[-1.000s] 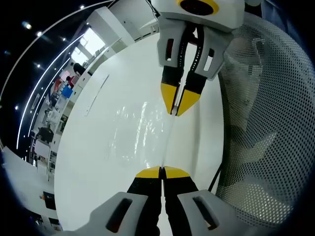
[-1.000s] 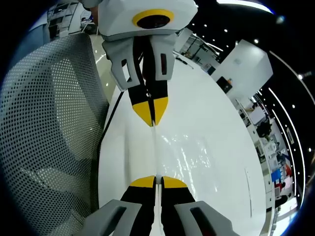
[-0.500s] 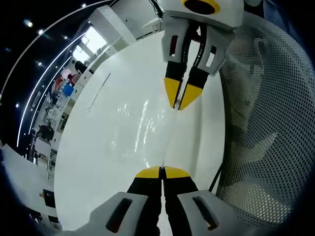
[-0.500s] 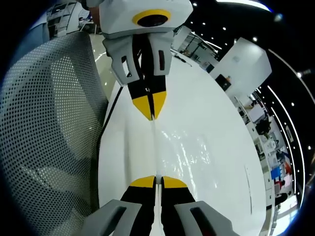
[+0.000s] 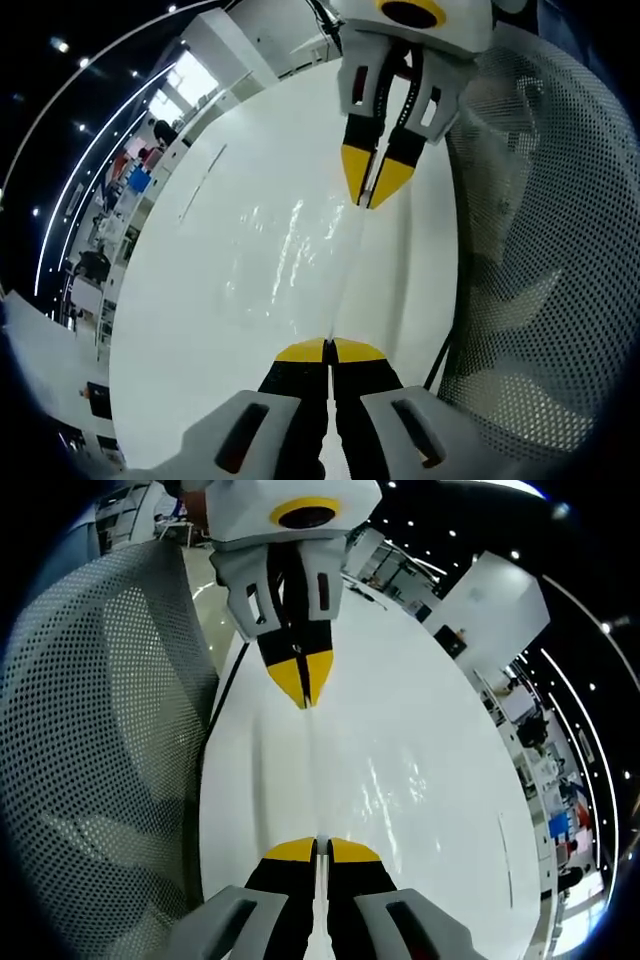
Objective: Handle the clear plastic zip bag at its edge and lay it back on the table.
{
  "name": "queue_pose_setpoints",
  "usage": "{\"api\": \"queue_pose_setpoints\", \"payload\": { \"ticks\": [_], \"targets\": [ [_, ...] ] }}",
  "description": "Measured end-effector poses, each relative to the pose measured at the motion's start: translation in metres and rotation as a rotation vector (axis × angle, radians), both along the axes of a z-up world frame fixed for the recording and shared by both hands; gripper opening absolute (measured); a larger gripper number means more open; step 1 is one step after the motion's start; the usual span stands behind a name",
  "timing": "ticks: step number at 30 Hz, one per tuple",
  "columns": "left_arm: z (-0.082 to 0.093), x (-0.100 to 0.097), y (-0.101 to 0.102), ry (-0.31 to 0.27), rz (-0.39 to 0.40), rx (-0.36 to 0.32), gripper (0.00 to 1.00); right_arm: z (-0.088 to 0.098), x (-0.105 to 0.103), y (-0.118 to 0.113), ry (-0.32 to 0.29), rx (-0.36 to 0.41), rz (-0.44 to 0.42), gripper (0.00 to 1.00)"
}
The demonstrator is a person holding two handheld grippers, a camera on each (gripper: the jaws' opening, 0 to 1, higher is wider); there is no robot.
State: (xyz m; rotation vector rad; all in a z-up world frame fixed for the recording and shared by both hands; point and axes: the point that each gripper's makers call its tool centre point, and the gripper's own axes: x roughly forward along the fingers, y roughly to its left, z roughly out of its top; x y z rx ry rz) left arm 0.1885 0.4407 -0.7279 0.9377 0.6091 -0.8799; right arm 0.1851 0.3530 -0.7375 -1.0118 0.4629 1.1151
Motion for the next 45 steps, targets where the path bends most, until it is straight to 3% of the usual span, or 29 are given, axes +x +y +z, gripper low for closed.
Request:
{"api": "queue_pose_setpoints", "payload": {
  "ticks": [45],
  "targets": [
    [-0.003, 0.003, 0.006, 0.01, 0.016, -0.001, 0.0, -0.007, 0.0, -0.031, 0.021, -0.003, -0.089, 0.0]
  ]
}}
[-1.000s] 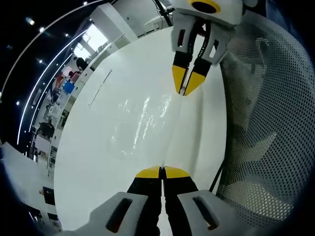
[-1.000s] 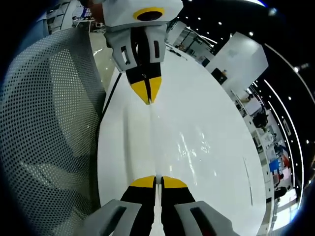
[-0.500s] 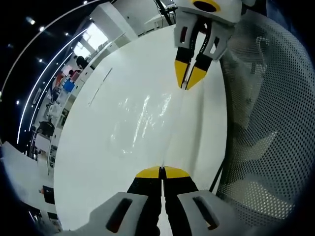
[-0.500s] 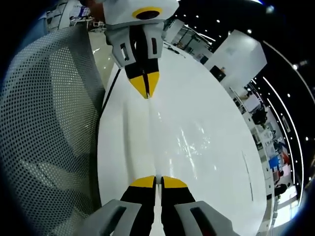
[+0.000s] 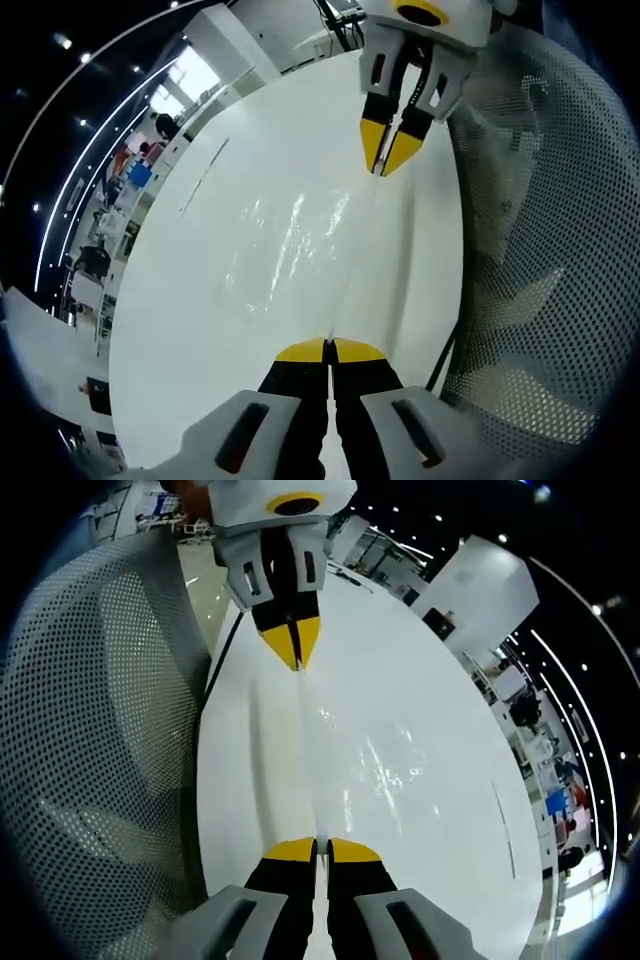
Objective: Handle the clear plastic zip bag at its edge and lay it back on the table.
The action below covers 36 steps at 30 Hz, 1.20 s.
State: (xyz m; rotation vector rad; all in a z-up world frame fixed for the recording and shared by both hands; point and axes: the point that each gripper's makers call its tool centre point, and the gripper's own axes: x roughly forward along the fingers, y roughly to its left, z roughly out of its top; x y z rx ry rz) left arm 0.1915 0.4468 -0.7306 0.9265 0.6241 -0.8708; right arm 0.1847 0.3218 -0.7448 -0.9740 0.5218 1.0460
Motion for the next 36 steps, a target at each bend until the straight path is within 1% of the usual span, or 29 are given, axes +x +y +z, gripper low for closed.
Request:
{"api": "queue_pose_setpoints", "payload": {
  "ticks": [4, 8, 10, 12, 14, 15, 16, 17, 18, 22, 23, 24, 25, 31, 36],
  "targets": [
    [-0.001, -0.001, -0.001, -0.001, -0.004, 0.01, 0.0, -0.002, -0.003, 0.0, 0.0, -0.014, 0.007, 0.0],
    [-0.002, 0.001, -0.001, -0.006, -0.005, 0.012, 0.0, -0.001, -0.002, -0.001, 0.001, -0.007, 0.003, 0.0],
    [-0.004, 0.001, -0.001, -0.013, -0.01, 0.018, 0.0, -0.002, -0.003, -0.001, 0.028, -0.008, -0.001, 0.0],
    [-0.005, 0.0, -0.002, -0.017, -0.015, 0.027, 0.0, -0.002, -0.001, -0.003, 0.038, -0.009, -0.025, 0.0],
    [-0.004, -0.001, -0.003, -0.021, -0.015, 0.032, 0.0, -0.001, -0.003, -0.003, 0.083, 0.026, -0.064, 0.01],
    [-0.004, -0.001, -0.003, -0.018, -0.014, 0.031, 0.0, 0.001, -0.003, -0.002, 0.094, 0.047, -0.074, 0.02],
    [-0.005, -0.001, -0.003, -0.019, -0.015, 0.029, 0.0, 0.004, -0.006, 0.002, 0.129, 0.089, -0.083, 0.04],
    [-0.005, -0.001, -0.003, -0.02, -0.016, 0.031, 0.0, 0.005, -0.007, 0.003, 0.143, 0.108, -0.086, 0.06],
    [-0.005, -0.002, -0.003, -0.02, -0.017, 0.032, 0.0, 0.008, -0.006, 0.002, 0.129, 0.103, -0.08, 0.08],
    [-0.006, -0.001, -0.003, -0.022, -0.021, 0.038, 0.0, 0.015, -0.008, 0.009, 0.132, 0.131, -0.07, 0.09],
    [-0.006, -0.001, -0.003, -0.023, -0.022, 0.037, 0.0, 0.017, -0.009, 0.012, 0.136, 0.149, -0.073, 0.09],
    [-0.006, 0.0, -0.003, -0.026, -0.023, 0.038, 0.0, 0.021, -0.01, 0.019, 0.162, 0.198, -0.082, 0.1],
    [-0.006, 0.0, -0.004, -0.028, -0.023, 0.037, 0.0, 0.025, -0.01, 0.023, 0.175, 0.228, -0.089, 0.11],
    [-0.002, -0.004, -0.008, -0.037, -0.051, 0.051, 0.0, 0.028, 0.002, 0.031, 0.141, 0.207, -0.074, 0.1],
    [-0.003, -0.006, -0.007, -0.038, -0.061, 0.055, 0.0, 0.028, 0.005, 0.04, 0.137, 0.192, -0.048, 0.09]
  ]
}}
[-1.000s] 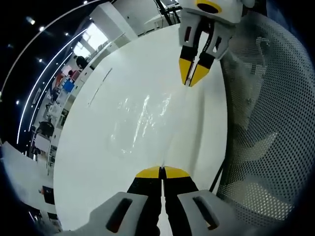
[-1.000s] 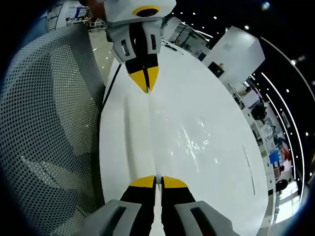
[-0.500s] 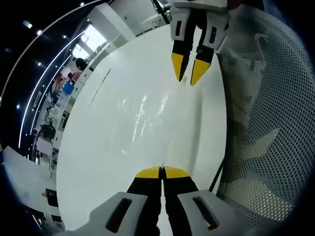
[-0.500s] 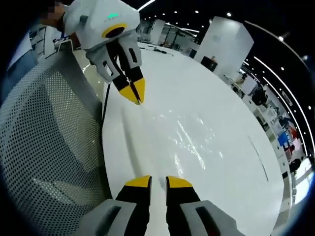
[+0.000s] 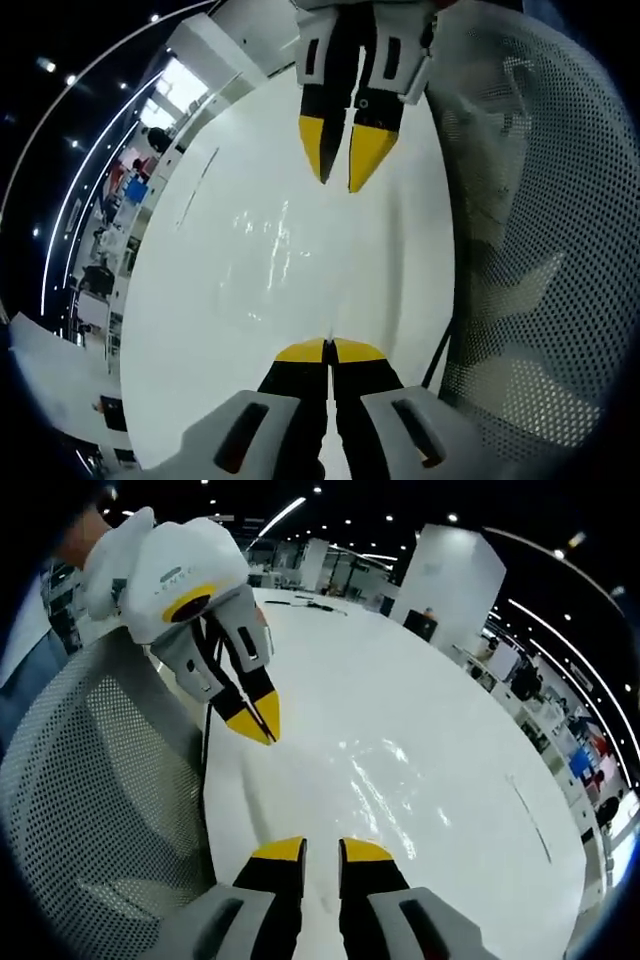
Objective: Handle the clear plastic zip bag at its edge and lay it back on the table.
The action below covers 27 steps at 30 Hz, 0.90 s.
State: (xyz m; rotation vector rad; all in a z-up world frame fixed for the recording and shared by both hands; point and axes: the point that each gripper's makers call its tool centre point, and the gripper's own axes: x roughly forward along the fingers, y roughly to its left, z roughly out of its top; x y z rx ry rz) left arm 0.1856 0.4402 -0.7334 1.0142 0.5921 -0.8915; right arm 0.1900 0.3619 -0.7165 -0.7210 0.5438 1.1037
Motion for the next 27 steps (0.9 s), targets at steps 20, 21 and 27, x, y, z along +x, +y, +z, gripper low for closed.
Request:
{"api": "queue_pose_setpoints", "payload": {
  "ticks": [20, 21, 27],
  "targets": [
    [0.007, -0.006, -0.001, -0.011, -0.006, -0.006, 0.0, -0.023, -0.007, 0.009, 0.005, -0.095, 0.067, 0.0],
    [0.007, -0.006, -0.001, -0.011, -0.008, -0.005, 0.0, -0.024, -0.007, 0.009, 0.007, -0.097, 0.067, 0.0],
    [0.008, -0.006, -0.002, -0.006, -0.007, -0.006, 0.0, -0.027, -0.005, 0.008, 0.023, -0.082, 0.046, 0.0]
  ]
}}
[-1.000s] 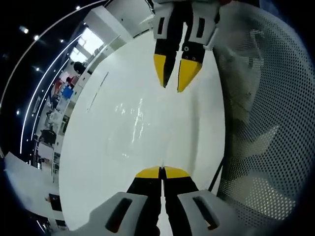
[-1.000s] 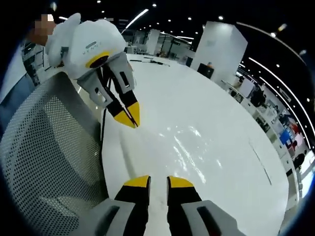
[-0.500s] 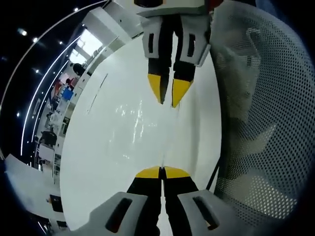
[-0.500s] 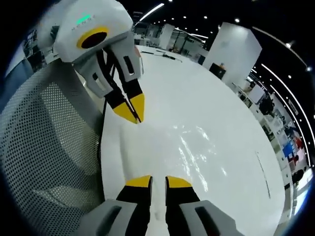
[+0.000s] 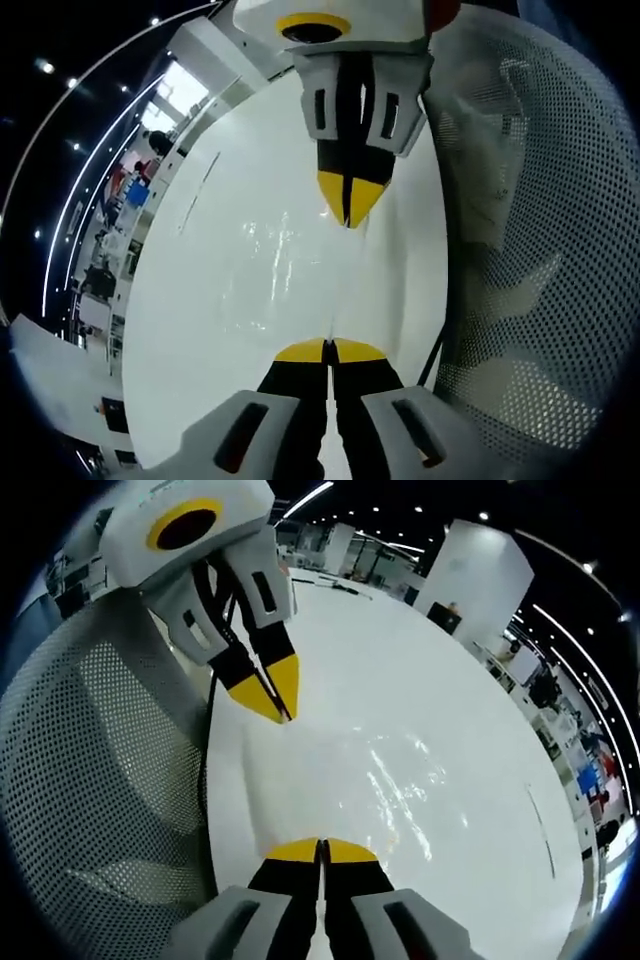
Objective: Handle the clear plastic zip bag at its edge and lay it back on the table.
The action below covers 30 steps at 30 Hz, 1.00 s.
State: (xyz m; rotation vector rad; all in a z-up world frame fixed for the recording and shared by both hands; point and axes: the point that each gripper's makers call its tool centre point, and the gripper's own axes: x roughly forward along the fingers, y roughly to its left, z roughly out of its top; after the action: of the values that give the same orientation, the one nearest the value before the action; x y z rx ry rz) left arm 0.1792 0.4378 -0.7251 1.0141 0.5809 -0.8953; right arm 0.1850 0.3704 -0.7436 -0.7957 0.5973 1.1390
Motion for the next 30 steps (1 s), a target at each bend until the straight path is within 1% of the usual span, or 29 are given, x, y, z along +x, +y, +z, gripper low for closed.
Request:
{"api": "queue_pose_setpoints", "payload": {
  "ticks": [3, 5, 7, 11, 13, 16, 19, 25, 30],
  "targets": [
    [0.003, -0.001, -0.001, -0.003, 0.001, 0.001, 0.0, 0.001, 0.0, -0.001, 0.002, -0.001, -0.01, 0.0],
    [0.005, -0.001, -0.001, 0.001, 0.009, -0.002, 0.02, 0.002, 0.002, -0.003, 0.002, -0.006, -0.022, 0.0],
    [0.011, -0.002, -0.003, -0.015, 0.01, -0.015, 0.06, 0.003, 0.005, -0.005, 0.012, 0.001, -0.045, 0.0],
    [0.019, -0.002, -0.008, -0.034, -0.006, -0.016, 0.1, 0.002, 0.008, -0.006, 0.018, 0.005, -0.063, 0.0],
    [0.023, -0.004, -0.015, -0.046, -0.031, -0.019, 0.12, 0.002, 0.009, -0.006, 0.02, 0.006, -0.069, 0.0],
    [0.026, -0.007, -0.027, -0.064, -0.087, 0.012, 0.11, 0.003, 0.009, -0.004, 0.022, 0.011, -0.068, 0.0],
    [0.027, -0.005, -0.036, -0.063, -0.104, -0.003, 0.1, 0.005, 0.008, -0.002, 0.022, 0.017, -0.067, 0.0],
    [0.02, -0.001, -0.05, -0.055, -0.148, 0.008, 0.08, 0.007, 0.011, 0.0, 0.023, 0.025, -0.072, 0.0],
    [0.014, 0.003, -0.058, -0.047, -0.164, 0.014, 0.08, 0.012, 0.011, -0.001, 0.021, 0.026, -0.072, 0.0]
  ]
}}
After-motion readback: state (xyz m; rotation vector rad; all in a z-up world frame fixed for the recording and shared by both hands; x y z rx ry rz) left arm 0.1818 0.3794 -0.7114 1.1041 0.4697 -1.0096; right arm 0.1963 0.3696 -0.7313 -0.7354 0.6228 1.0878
